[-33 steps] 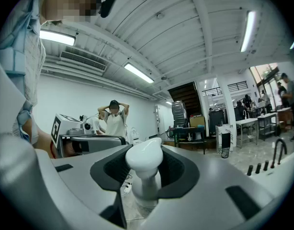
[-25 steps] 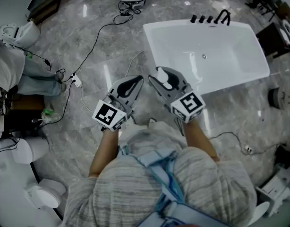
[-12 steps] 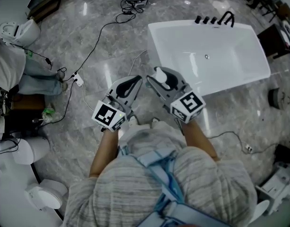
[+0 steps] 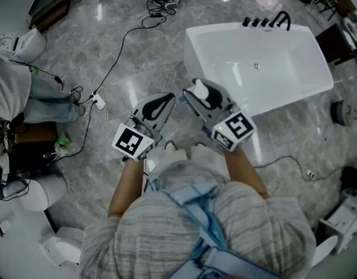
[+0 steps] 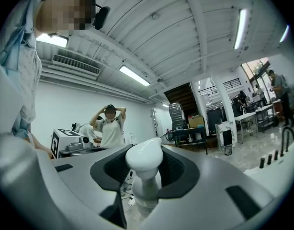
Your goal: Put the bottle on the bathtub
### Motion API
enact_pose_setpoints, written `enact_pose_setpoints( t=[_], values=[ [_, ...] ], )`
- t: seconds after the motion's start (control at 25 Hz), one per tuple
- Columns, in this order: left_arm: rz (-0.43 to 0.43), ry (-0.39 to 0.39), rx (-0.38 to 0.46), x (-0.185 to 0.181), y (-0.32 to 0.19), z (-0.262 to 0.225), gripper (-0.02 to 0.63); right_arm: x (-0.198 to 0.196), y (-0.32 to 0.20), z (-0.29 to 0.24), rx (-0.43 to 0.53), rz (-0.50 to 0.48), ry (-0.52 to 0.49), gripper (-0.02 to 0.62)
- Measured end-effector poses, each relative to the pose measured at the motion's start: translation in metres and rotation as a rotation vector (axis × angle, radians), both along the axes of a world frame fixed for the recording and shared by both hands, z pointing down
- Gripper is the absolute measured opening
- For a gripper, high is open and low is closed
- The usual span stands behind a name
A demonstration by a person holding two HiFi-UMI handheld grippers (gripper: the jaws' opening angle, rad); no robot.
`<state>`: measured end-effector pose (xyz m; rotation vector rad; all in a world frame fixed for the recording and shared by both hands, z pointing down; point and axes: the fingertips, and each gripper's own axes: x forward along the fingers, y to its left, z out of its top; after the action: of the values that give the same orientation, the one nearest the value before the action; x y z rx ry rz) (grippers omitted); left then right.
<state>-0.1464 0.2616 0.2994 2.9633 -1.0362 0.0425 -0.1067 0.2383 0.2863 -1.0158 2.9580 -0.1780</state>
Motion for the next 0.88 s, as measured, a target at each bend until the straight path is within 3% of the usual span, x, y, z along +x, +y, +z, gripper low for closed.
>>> enact_pose_setpoints(
  t=[0.16, 0.32, 0.68, 0.88],
  values=[
    [0.036, 0.01, -0.034, 0.019, -0.001, 0.006, 0.011, 0.025, -0.004, 0.003, -0.02, 0.037, 0.018, 0.156],
    [0.056, 0.012, -0.027, 0.06, -0.009, 0.005, 0.011, 0.072, -0.012, 0.002, -0.015, 0.057, 0.032, 0.155],
    [0.015, 0.082, -0.03, 0.227, -0.048, -0.002, 0.011, 0.235, -0.04, -0.001, -0.014, -0.019, 0.067, 0.155],
    [-0.03, 0.076, -0.037, 0.306, -0.057, -0.006, 0.011, 0.308, -0.052, 0.001, -0.022, -0.07, 0.088, 0.155]
  ],
)
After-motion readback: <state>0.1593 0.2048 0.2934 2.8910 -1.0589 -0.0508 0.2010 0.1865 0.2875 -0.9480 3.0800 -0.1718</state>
